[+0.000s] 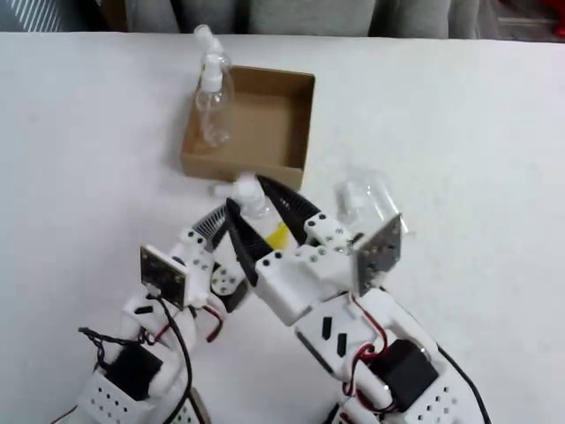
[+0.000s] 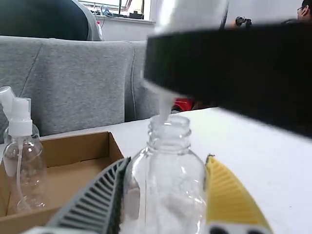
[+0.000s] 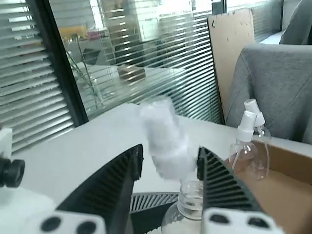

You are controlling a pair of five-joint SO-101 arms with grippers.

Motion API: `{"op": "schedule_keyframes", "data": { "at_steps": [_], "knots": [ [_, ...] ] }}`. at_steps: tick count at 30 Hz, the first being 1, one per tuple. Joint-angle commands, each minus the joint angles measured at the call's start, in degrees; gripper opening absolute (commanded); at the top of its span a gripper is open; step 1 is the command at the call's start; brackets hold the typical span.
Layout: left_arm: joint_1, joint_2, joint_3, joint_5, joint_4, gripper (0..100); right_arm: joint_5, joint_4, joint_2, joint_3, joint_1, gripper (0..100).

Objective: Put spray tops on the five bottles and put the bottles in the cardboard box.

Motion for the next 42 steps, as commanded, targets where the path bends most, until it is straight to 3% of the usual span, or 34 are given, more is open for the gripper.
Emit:
{"op": "schedule_keyframes", "data": {
  "at_steps": [1,8,12,18,24,28,33,37,42],
  "knots": [
    [0.13,-1.19,-0.97,-0.18,-0.35,3,0.97,1.19,0.04,-0.26,-0.75,15.7],
    [0.04,-1.19,-0.88,-0.18,-0.35,3,1.32,1.19,-1.1,-5.36,1.54,11.1],
    [0.04,-1.19,-0.79,-0.35,-0.35,3,1.41,1.19,-0.75,-8.97,5.93,1.5],
    [0.04,-1.19,-0.7,-0.53,-0.35,3,1.41,3.38,-0.75,-12.22,7.43,1.5],
    [0.04,-1.19,-0.62,-0.44,-0.35,3,1.41,-0.66,-0.4,-12.75,5.76,1.5],
    [0.04,-1.19,-0.62,-0.53,-0.35,3,1.49,5.85,-0.31,-12.57,5.85,1.5],
    [0.04,-1.19,-0.53,-0.35,-0.35,3,4.57,21.41,-2.07,-9.58,6.02,1.5],
    [-0.22,-1.1,0.44,-0.18,-3.25,3,11.34,25.36,-4.7,-1.58,12.7,1.6],
    [-7.34,-0.92,3.87,-0.18,-14.33,3,11.78,16.22,-8.75,12.84,24.84,1.7]
  ]
}}
